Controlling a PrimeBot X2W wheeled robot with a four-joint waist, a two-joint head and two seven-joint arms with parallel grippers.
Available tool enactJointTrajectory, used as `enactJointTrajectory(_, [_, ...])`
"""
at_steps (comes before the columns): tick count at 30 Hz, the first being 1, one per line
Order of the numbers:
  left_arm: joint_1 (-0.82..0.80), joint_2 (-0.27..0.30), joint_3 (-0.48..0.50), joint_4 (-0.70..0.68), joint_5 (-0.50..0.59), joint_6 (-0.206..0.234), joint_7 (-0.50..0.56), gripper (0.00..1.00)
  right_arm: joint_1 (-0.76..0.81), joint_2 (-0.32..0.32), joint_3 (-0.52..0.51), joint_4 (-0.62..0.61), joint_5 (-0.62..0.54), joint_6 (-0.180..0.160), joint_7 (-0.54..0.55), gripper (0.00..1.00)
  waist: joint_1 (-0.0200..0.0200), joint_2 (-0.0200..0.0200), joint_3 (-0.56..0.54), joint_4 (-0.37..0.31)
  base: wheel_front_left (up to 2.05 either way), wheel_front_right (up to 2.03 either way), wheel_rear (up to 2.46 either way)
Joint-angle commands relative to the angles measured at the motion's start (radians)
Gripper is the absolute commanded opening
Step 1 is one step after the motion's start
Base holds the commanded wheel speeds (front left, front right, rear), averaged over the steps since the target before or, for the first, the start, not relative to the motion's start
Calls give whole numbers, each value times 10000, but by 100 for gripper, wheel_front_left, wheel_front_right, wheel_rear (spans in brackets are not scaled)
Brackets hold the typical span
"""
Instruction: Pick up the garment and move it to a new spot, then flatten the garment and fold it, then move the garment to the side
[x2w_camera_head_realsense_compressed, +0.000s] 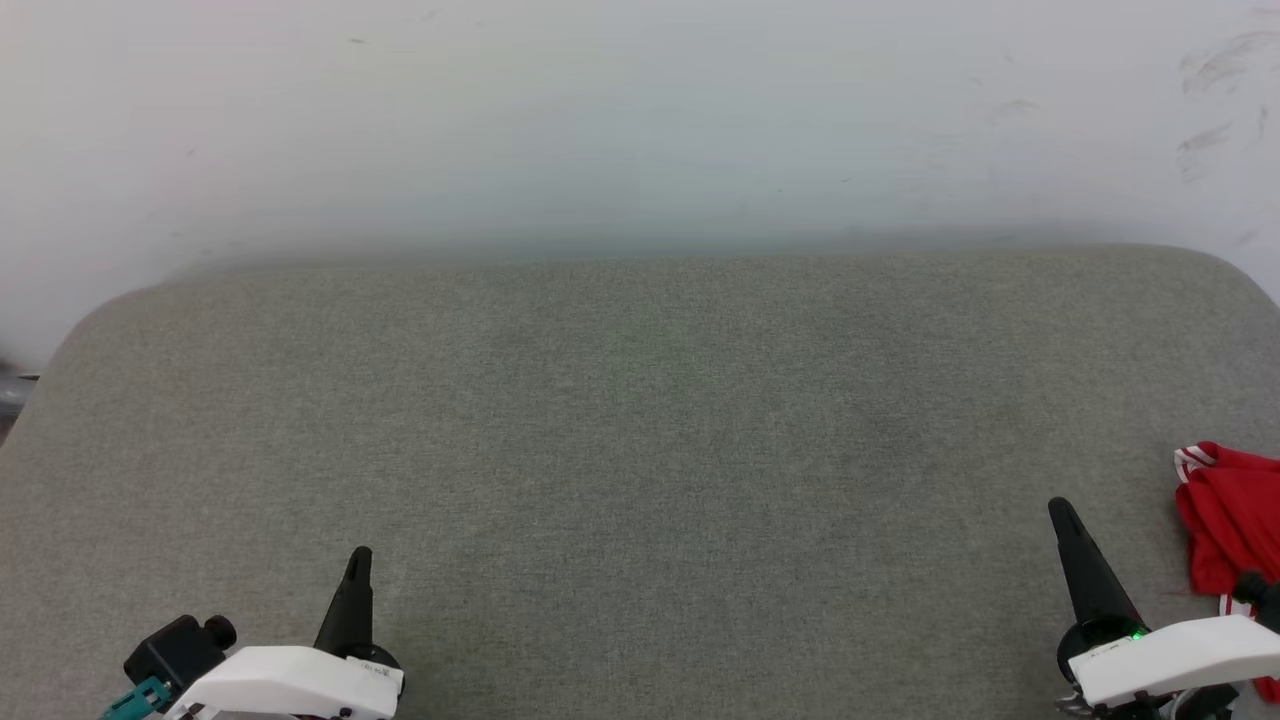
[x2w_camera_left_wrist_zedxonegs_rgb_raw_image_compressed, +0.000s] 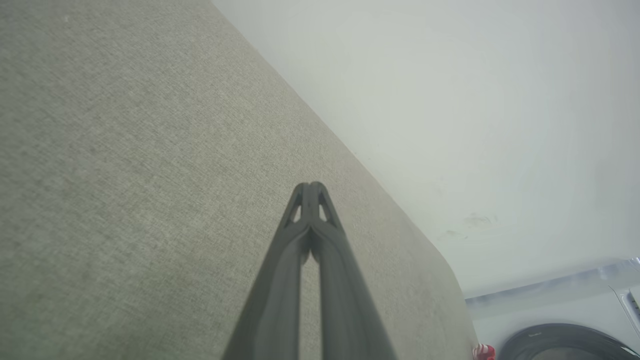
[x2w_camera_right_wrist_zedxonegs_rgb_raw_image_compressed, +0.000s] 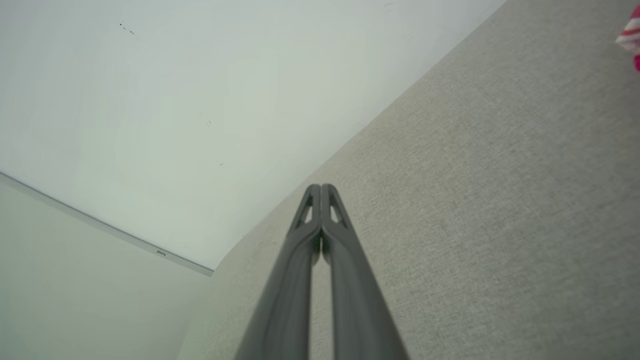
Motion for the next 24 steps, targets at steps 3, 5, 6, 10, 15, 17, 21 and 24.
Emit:
enactJointTrajectory(3, [-285, 0, 113, -50, -486, -108, 116, 0, -325, 34, -46, 6, 513, 0, 40, 0, -1, 0, 9, 7, 0, 0, 0])
enactJointTrajectory(5, [-323, -17, 152, -29, -718, -141, 179, 0, -368, 43, -59, 66, 750, 0, 59, 0, -1, 0, 15, 11, 0, 0, 0])
enactJointTrajectory(6, [-339, -24, 168, -19, -828, -155, 209, 0, -397, 49, -65, 93, 862, 0, 71, 0, -1, 0, 18, 13, 0, 0, 0])
enactJointTrajectory(10, [-406, -51, 235, 23, -1264, -226, 332, 0, -490, 66, -88, 196, 1309, 0, 109, 0, -1, 0, 30, 21, 0, 0, 0])
enactJointTrajectory(15, [-503, -91, 314, 69, -1786, -300, 466, 0, -572, 90, -117, 323, 1844, -1, 161, 0, -1, 0, 45, 32, 0, 0, 0])
enactJointTrajectory(17, [-536, -103, 349, 87, -1990, -325, 536, 0, -626, 100, -129, 376, 2051, -1, 182, 0, -1, 0, 51, 36, 0, 0, 0])
enactJointTrajectory(21, [-592, -127, 416, 119, -2384, -391, 635, 0, -687, 117, -150, 473, 2454, -1, 215, 0, -1, 0, 63, 45, 0, 0, 0])
enactJointTrajectory(24, [-651, -148, 463, 146, -2670, -432, 715, 0, -730, 130, -168, 545, 2743, -1, 241, 0, -1, 0, 72, 51, 0, 0, 0])
